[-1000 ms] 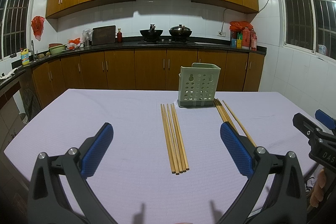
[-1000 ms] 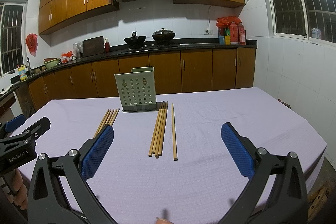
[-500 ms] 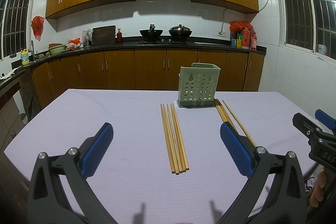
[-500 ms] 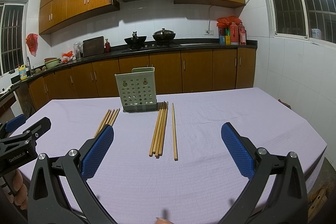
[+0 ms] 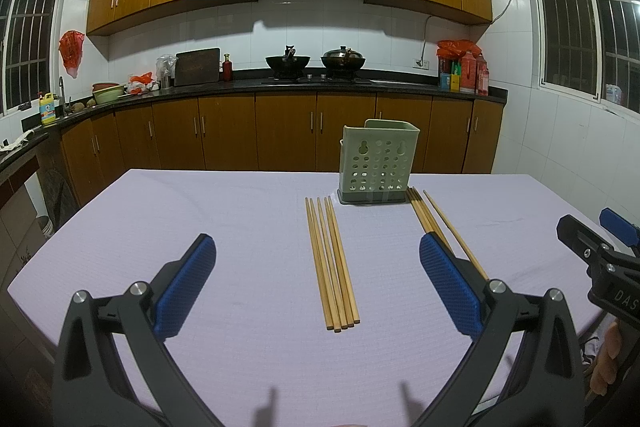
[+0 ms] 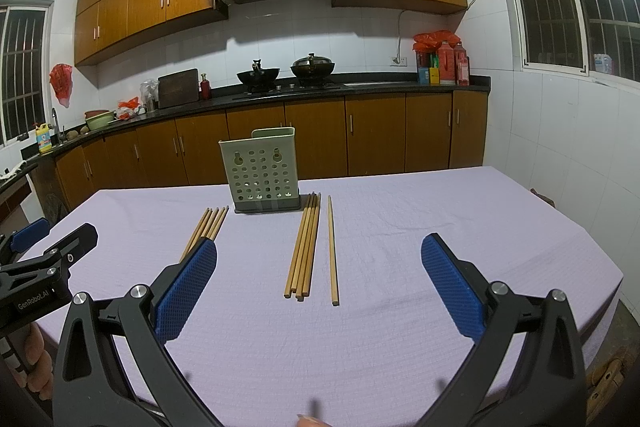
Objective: Organize utensils
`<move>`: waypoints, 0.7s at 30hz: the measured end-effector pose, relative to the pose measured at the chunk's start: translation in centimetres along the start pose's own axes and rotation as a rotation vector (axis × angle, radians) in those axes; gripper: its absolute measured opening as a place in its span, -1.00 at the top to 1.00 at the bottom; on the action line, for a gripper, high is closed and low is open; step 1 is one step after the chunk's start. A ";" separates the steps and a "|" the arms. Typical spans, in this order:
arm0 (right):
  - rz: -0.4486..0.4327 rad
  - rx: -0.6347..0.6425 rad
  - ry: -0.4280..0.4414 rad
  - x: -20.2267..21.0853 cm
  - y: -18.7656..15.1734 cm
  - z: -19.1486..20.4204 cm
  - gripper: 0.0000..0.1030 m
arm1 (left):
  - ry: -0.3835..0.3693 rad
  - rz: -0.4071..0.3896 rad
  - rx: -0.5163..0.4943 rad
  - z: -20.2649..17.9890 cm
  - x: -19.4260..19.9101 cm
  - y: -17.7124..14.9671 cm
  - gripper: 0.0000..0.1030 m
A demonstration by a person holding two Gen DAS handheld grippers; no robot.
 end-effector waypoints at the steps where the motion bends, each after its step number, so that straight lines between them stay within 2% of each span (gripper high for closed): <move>1: 0.001 0.001 -0.001 0.0 0.0 0.0 -0.97 | 0.001 0.000 0.000 0.0 0.0 0.0 -0.92; 6: 0.012 0.005 -0.003 -0.2 0.0 0.0 -0.97 | 0.002 0.005 0.001 -0.1 -0.1 0.0 -0.92; 9: 0.052 0.002 -0.007 -1.1 0.1 -0.4 -0.97 | -0.003 0.028 0.007 -0.4 -0.3 0.0 -0.93; 12: 0.095 -0.026 -0.017 -2.7 0.8 -0.9 -0.97 | -0.015 0.071 0.033 0.7 -2.7 -0.5 -0.92; 14: 0.141 -0.048 -0.037 -4.4 0.0 -2.0 -0.96 | -0.018 0.112 0.048 1.3 -4.3 -1.3 -0.92; 17: 0.223 -0.057 -0.054 -7.5 -0.4 -2.7 -0.72 | -0.011 0.175 0.043 2.2 -6.9 -1.9 -0.90; 19: 0.275 -0.055 -0.065 -9.6 -0.9 -2.9 -0.44 | -0.014 0.222 0.040 2.7 -8.8 -2.4 -0.70; 21: 0.337 -0.051 -0.081 -12.1 -1.6 -2.9 -0.27 | -0.026 0.264 0.050 3.1 -10.6 -2.8 -0.53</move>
Point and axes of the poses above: each gripper's, at about its wrist camera, not at the fingertips, and x roughly against the way its jaws point, z to its left, y to its top, the point moved 5 cm from there along -x, roughly the way its jaws point, and after that the axes turned 10 degrees about -x, right-handed, at the moved point
